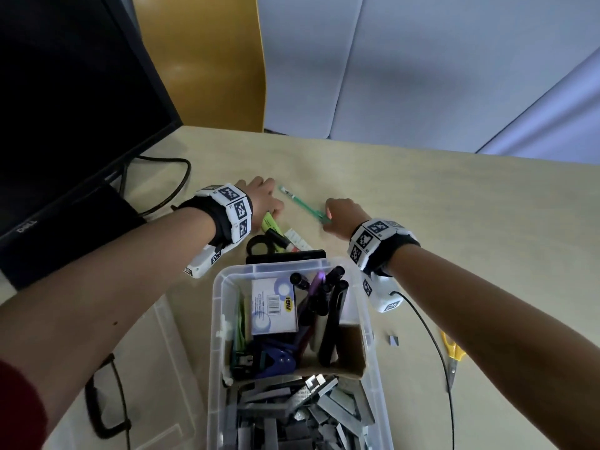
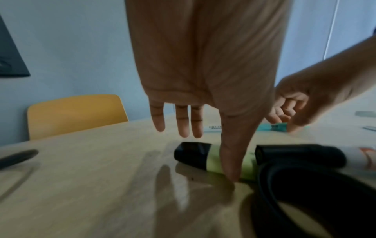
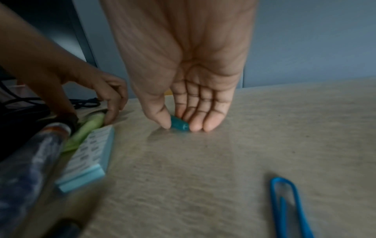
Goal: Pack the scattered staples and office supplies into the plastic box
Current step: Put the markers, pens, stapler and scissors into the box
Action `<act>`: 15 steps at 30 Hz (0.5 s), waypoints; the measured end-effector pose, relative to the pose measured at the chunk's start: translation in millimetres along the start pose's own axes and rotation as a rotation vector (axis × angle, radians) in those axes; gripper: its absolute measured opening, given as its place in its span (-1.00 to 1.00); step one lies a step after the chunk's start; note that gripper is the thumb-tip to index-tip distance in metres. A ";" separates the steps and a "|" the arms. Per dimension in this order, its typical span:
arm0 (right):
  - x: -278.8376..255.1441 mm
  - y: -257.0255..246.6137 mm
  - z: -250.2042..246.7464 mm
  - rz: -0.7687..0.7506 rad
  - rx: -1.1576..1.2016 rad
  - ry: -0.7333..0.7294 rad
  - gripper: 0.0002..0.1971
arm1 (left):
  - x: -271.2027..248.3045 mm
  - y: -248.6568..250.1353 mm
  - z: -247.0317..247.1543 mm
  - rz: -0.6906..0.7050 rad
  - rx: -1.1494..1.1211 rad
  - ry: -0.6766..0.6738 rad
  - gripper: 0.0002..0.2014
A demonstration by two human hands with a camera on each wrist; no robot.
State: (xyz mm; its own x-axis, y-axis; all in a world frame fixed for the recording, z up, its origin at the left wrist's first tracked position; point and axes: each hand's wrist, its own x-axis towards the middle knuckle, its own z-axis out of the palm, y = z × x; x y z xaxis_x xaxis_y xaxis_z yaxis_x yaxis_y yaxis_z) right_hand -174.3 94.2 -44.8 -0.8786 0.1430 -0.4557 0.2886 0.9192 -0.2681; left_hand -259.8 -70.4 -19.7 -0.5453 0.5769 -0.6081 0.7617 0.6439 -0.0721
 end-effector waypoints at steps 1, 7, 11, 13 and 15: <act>0.3 1.1 0.9 0.007 0.018 -0.010 -0.74 | 0.4 1.1 3.3 0.011 0.015 0.017 -0.78; -4.3 11.6 -1.4 -0.037 0.392 0.159 -0.88 | -3.5 4.6 6.5 0.031 -0.147 -0.065 -0.80; -15.4 11.1 -18.9 -0.083 0.791 0.311 -0.96 | -7.7 3.3 -1.2 0.004 -0.257 -0.085 -0.79; -19.1 9.5 -29.8 -0.099 0.939 0.368 -0.99 | -10.7 1.2 -7.2 -0.007 -0.348 -0.051 -0.81; -19.1 7.6 -39.4 -0.120 0.968 0.450 -0.98 | -13.7 -0.9 -11.1 -0.034 -0.415 -0.014 -0.84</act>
State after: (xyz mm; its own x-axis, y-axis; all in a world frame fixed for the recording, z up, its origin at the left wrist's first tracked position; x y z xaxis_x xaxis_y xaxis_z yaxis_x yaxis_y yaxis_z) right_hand -170.4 112.8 -4.7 -0.9235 0.3751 -0.0805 0.1966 0.2826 -0.9389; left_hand -257.0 -73.3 -2.5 -0.5608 0.5470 -0.6215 0.5361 0.8120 0.2309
